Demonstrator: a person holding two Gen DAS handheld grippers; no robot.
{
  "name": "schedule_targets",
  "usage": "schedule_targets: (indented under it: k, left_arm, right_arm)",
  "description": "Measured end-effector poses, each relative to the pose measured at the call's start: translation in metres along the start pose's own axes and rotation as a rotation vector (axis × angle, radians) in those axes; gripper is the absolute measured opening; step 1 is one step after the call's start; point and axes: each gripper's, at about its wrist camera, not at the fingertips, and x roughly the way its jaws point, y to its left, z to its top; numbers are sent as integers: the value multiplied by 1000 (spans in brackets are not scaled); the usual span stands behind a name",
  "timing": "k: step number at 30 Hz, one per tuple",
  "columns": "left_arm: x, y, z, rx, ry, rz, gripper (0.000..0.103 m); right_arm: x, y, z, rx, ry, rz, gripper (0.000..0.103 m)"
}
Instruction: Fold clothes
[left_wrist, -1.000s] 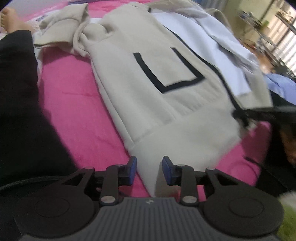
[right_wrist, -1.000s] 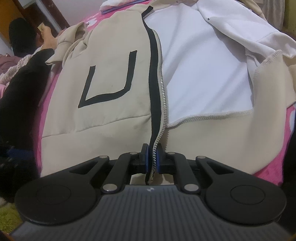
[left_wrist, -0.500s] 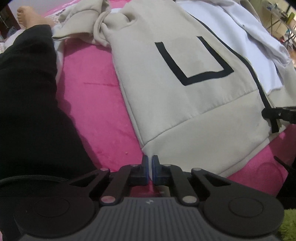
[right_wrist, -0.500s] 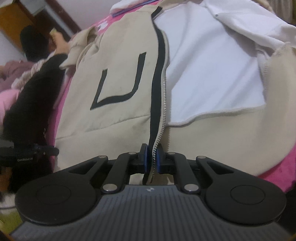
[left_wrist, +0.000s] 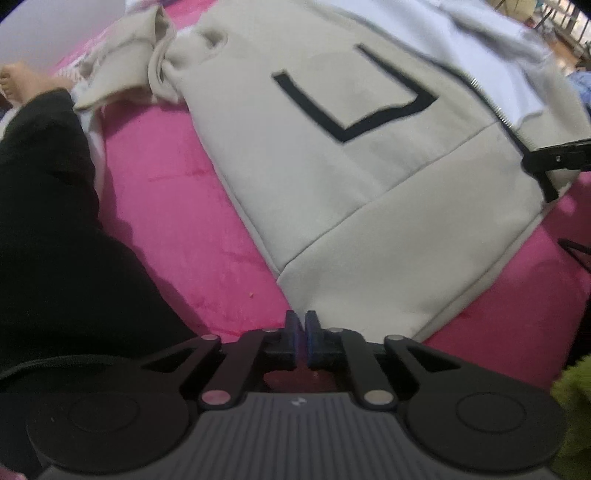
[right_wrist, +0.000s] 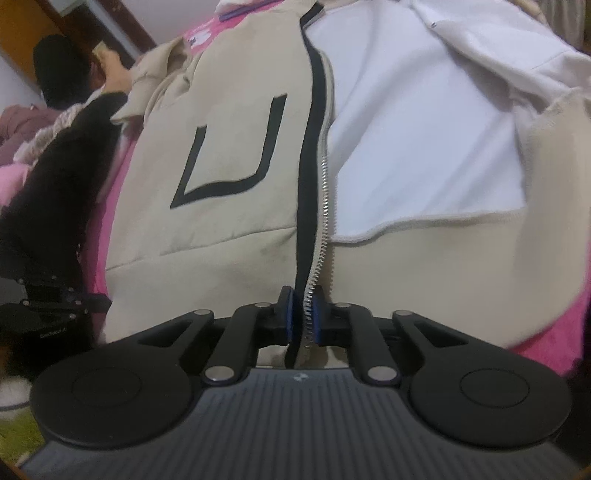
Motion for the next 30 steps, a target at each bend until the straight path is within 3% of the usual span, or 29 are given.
schedule_targets:
  k: [2,6,9,11,15,20,30]
  left_arm:
    - [-12,1,-1,3,-33,8,16]
    - [-25,3,-2,2,-89,1,16]
    - [-22,-6,-3,52,-97,-63,21]
    - [-22,-18,-9,129,-122,-91,27]
    - [-19,-53,-20,350,-166,-77,28]
    - [-8,-77,-25,510,-154,-43,28]
    - [10,-83,-24,577,-97,6,26]
  right_arm:
    - [-13,0,1,-2,-29,2,14]
    - [-32,10,10,-48,-77,6,14]
    - [-25,16,16,-68,-48,-34,15]
    - [-20,14,17,-52,-23,-53,21]
    - [-10,0,11,40,21,-57,29]
    - [-1,-8,5,99,47,-40,29]
    - [2,-2,-2,60,48,-11,28]
